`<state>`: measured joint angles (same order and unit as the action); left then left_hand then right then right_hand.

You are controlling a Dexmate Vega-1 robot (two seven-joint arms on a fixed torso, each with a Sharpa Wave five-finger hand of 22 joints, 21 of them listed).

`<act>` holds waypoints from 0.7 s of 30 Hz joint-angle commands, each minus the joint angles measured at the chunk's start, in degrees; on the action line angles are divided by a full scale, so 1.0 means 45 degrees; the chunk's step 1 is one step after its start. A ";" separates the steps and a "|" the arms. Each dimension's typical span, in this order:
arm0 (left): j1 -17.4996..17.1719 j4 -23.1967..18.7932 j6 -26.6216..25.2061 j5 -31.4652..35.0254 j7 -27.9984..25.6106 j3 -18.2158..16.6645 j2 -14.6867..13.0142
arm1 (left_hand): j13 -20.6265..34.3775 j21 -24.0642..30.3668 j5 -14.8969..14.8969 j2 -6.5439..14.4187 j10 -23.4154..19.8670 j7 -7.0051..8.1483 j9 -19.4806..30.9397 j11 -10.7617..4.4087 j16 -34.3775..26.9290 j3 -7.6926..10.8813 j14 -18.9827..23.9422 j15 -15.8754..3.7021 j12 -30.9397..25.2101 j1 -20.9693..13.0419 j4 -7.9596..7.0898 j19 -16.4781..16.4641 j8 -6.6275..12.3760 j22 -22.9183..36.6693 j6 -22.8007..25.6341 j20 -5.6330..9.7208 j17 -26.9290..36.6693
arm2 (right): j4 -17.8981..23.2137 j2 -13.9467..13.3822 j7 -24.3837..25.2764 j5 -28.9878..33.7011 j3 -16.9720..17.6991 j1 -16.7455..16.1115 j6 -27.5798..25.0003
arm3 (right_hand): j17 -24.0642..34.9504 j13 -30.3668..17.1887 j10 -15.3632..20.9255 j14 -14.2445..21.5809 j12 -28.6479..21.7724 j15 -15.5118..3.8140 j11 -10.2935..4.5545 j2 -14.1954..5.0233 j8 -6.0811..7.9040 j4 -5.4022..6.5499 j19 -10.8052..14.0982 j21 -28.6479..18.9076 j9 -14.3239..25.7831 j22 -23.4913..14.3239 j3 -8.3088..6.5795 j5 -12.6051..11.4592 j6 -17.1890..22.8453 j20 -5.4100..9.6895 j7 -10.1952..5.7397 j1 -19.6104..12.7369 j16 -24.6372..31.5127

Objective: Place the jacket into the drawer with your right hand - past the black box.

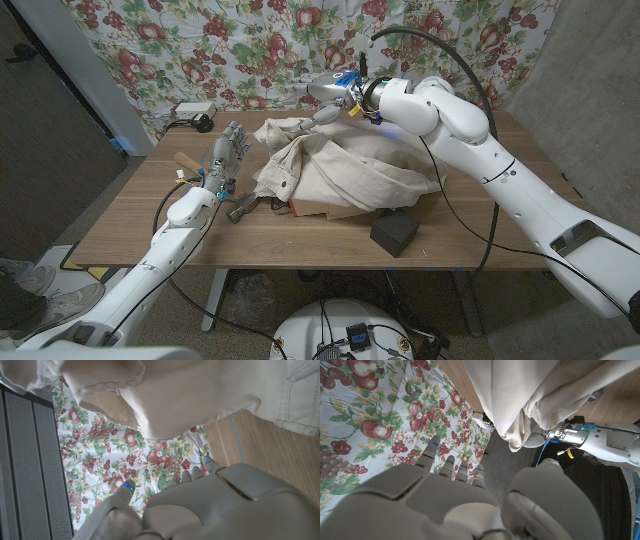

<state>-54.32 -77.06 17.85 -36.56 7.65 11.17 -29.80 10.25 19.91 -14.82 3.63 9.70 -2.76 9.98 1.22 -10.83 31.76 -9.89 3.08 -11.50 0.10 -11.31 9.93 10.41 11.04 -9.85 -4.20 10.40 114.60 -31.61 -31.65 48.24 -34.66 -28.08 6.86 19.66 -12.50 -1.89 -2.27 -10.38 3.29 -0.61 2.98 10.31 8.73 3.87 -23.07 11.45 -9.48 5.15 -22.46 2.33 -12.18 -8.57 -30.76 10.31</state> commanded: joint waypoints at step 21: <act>-0.1082 -0.1646 -0.0347 -0.0047 -0.0227 -0.0446 -0.0693 | 0.0066 -0.0057 0.0021 0.1597 0.1711 0.0083 0.0051 0.0030 -0.0011 0.0031 -0.1637 0.0028 0.0004 -0.0010 -0.0004 0.0169 0.0036 0.0070 -0.1595 -0.0117 0.0042 | 0.1111 -0.0402 0.0478 -0.0392 0.1110 -0.0910 -0.1325 | -0.0093 0.0038 -0.0069 -0.0088 -0.0144 0.0058 0.0006 -0.0108 0.0138 0.0048 -0.0153 0.0267 0.0025 -0.0049 0.0197 0.0037 -0.0053 -0.0033 -0.0036 0.0334 0.0145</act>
<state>-57.00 -81.32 16.88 -36.82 7.49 10.12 -31.75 10.25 19.67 -14.82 3.63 9.70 -2.76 9.98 1.22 -10.83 31.76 -9.90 3.08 -11.50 0.10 -11.31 9.72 10.41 11.04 -9.85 -4.41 10.41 117.45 -32.68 -30.23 46.99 -31.63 -30.44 3.24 19.12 -12.23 -1.88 -2.28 -10.78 3.30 -0.61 2.70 10.62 8.80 3.26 -22.01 11.46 -9.47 5.69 -22.46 2.33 -12.16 -8.57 -29.71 10.63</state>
